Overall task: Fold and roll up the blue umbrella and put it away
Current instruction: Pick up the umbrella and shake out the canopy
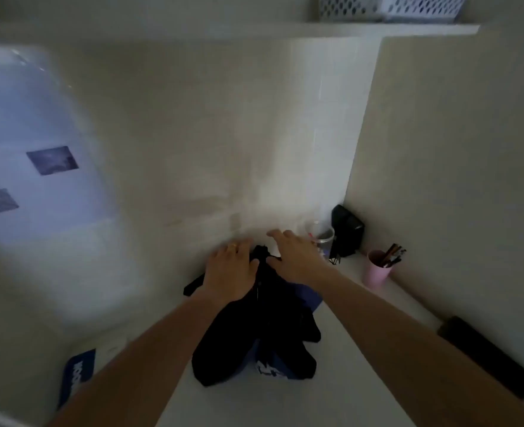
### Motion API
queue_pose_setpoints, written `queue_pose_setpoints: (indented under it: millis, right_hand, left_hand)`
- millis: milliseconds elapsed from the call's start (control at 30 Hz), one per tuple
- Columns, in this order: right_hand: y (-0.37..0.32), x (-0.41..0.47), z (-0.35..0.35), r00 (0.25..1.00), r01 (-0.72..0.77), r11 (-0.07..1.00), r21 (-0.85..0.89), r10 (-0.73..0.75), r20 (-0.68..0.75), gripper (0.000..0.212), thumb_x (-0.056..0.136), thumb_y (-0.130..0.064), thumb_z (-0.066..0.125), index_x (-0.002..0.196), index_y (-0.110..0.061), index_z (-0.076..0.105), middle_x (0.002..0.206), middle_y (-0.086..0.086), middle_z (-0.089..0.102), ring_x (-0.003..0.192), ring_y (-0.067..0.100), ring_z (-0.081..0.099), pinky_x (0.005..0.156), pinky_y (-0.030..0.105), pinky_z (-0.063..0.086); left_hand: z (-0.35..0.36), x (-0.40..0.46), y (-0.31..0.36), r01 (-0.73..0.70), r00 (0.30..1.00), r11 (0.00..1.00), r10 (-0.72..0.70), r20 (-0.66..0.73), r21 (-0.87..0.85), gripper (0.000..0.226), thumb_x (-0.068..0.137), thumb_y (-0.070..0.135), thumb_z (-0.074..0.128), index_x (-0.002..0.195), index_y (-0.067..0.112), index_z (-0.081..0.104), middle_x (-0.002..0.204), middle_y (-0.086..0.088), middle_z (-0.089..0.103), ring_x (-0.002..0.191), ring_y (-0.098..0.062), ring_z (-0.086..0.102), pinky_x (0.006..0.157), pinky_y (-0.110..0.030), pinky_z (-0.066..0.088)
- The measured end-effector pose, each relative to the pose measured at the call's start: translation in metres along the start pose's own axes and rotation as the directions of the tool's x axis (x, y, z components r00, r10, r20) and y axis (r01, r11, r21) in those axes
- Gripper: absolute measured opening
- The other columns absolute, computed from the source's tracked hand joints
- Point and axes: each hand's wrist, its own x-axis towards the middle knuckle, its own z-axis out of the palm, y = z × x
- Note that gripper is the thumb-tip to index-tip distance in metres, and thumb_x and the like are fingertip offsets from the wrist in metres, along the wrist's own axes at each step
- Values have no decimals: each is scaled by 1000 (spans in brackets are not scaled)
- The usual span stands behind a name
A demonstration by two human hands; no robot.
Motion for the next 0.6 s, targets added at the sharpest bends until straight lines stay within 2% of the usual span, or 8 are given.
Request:
queue_pose_setpoints:
  millis: [133,200,300,433,533,600]
  right_hand:
    - [10,37,50,998,61,989,136,-59,-23,71,90,-25,62,152,-16,29,138,15,53,120,39,56,94,43,47]
    - [19,49,80,992,119,981,156,-109,-67,73,85,-17,63,151,-14,33,136,14,55,118,37,58,93,44,51]
    - [34,52,114,946,233,964,124,-196,-257,62,83,-15,64,143,-15,45,129,10,57,107,36,63,86,45,54]
    - [46,27,136,885,250,967,53,-206,-418,56,87,-21,61,141,-19,45,123,9,59,97,34,66,78,48,56]
    - [50,-8,141,845,261,965,-13,-235,-480,44,86,-27,61,128,-20,49,112,6,61,89,30,65,72,47,55]
    - [50,-40,146,837,251,967,-40,-238,-494,38,87,-29,61,122,-19,50,109,5,62,90,28,64,78,46,54]
  left_hand:
    - [50,33,-10,-43,995,998,38,-88,-47,47,105,36,38,147,15,42,141,-10,57,124,-29,57,106,-42,40]
    - [75,40,-14,-97,985,993,86,-149,-69,37,106,32,38,137,15,49,123,-8,67,108,-28,63,93,-40,45]
    - [102,40,-19,-161,956,973,113,-269,-165,32,106,33,42,131,16,52,105,-5,71,93,-27,66,80,-38,47]
    - [121,19,-18,-314,893,924,209,-398,-220,30,105,38,43,127,22,56,106,1,73,94,-21,67,81,-41,51]
    - [132,-8,-11,-402,833,894,267,-485,-198,32,103,41,47,130,25,56,107,3,71,95,-18,66,80,-39,51]
    - [137,-30,-5,-432,830,879,300,-470,-202,33,103,44,47,131,28,54,107,4,68,95,-16,65,81,-38,52]
